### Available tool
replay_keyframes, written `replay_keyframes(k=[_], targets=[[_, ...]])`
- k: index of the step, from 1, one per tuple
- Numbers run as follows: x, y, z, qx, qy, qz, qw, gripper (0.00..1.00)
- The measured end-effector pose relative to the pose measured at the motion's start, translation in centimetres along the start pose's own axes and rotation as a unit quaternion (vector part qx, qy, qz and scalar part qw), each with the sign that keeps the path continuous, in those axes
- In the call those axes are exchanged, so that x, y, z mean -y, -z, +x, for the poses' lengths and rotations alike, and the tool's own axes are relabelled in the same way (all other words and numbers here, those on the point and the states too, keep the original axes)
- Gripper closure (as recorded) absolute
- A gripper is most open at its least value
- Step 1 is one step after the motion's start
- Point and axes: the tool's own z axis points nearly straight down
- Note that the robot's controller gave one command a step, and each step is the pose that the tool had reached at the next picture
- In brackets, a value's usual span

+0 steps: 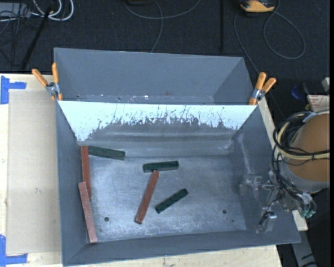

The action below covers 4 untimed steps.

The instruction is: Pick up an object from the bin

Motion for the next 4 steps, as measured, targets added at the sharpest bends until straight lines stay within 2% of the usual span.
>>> replay_keyframes(k=[1,2,3,4], targets=[[0.55,-6.40,-8.49,0.0042,0.153,0.000,0.9882,0.00],[0.59,-6.27,-8.51,0.0045,0.154,0.001,0.9881,1.00],[0.16,-6.94,-8.75,0.0042,0.214,0.001,0.9768,1.00],[0.09,-6.93,-8.79,0.0047,0.214,0.000,0.9768,0.00]])
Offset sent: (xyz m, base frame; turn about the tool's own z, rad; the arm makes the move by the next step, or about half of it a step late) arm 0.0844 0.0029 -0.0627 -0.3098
